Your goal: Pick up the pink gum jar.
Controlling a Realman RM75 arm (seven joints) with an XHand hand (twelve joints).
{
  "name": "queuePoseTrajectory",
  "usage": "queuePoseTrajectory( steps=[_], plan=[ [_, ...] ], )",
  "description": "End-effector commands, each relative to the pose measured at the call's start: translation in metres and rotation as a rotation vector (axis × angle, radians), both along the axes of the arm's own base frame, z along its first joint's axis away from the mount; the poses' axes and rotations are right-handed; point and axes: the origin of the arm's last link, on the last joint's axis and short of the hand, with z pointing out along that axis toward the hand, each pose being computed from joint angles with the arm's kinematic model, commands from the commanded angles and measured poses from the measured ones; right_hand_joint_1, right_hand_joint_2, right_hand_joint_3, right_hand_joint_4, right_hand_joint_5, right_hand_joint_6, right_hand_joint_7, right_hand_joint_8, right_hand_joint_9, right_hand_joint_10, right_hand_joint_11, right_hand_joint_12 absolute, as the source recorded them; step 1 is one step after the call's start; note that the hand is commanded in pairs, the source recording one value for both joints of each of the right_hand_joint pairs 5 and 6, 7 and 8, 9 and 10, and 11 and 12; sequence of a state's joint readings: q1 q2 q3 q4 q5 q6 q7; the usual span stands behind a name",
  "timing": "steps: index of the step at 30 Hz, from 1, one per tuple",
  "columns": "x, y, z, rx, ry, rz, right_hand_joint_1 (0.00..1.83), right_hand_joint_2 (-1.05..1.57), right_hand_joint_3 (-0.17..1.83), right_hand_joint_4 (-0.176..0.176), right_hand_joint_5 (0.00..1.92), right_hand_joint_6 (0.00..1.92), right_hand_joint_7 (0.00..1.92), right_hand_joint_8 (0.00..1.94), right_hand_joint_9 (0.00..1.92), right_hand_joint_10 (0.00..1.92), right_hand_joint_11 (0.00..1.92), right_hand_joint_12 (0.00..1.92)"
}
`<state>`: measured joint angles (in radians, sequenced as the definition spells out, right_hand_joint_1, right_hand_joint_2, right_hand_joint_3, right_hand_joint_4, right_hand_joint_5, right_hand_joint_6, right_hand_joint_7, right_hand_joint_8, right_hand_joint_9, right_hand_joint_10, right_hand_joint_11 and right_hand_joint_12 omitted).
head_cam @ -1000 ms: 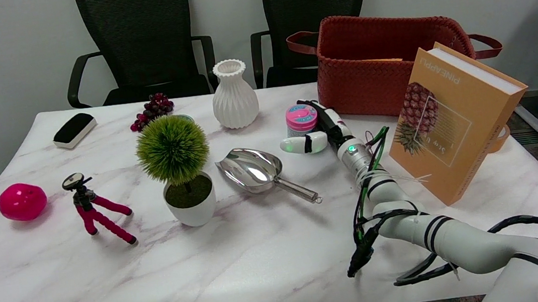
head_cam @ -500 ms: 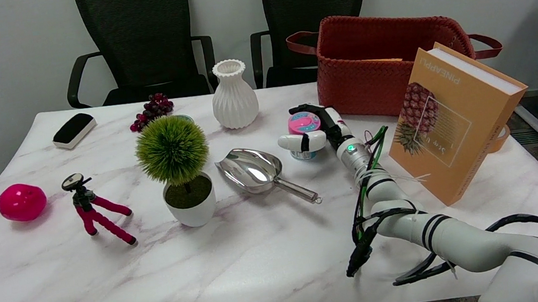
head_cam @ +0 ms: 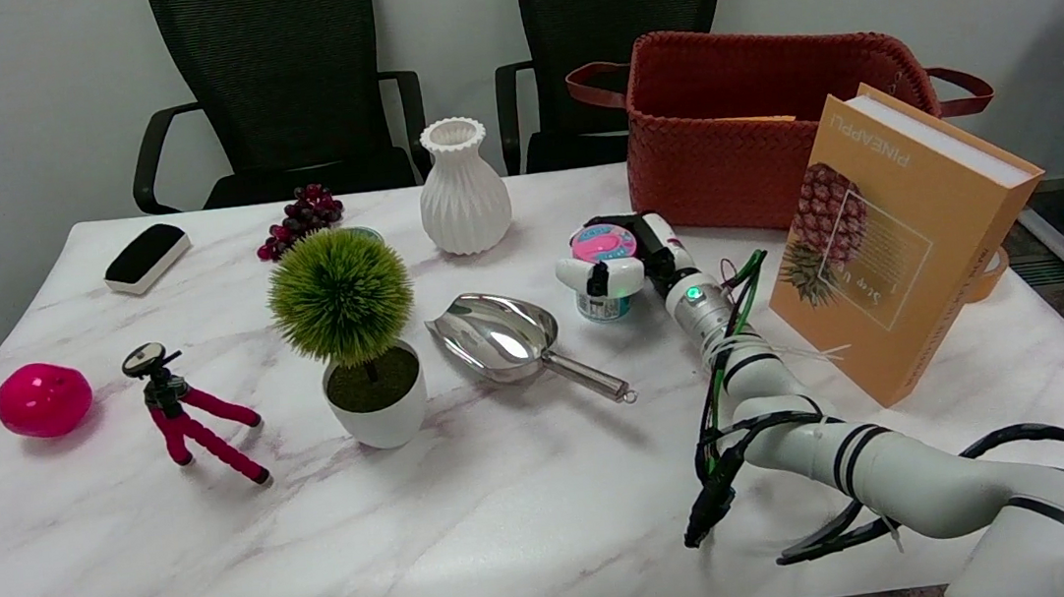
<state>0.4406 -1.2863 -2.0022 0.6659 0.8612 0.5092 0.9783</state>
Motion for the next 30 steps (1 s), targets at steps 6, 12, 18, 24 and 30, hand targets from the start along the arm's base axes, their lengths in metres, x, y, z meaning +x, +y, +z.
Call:
queuePoseTrajectory(
  steps=[6, 12, 18, 24, 30],
  plan=[
    [-0.002, 0.002, 0.003, -0.008, 0.001, -0.004, 1.01, 0.30, 0.91, 0.000, 1.20, 1.20, 1.71, 1.71, 1.38, 1.38, 1.92, 1.92],
    [-0.001, 0.003, 0.006, -0.016, 0.003, 0.006, 1.00, 0.48, 0.76, 0.000, 1.22, 1.22, 1.83, 1.83, 1.54, 1.54, 1.92, 1.92],
    [0.013, 0.006, 0.012, -0.021, 0.018, 0.072, 1.00, 0.53, 0.74, 0.000, 1.21, 1.21, 1.87, 1.87, 1.58, 1.58, 1.92, 1.92],
    [0.033, 0.013, 0.020, -0.020, 0.035, 0.164, 1.01, 0.53, 0.73, 0.000, 1.19, 1.19, 1.88, 1.88, 1.62, 1.62, 1.92, 1.92],
    [0.052, 0.019, 0.022, -0.009, 0.052, 0.241, 1.02, 0.52, 0.72, 0.000, 1.17, 1.17, 1.89, 1.89, 1.63, 1.63, 1.92, 1.92]
  ],
)
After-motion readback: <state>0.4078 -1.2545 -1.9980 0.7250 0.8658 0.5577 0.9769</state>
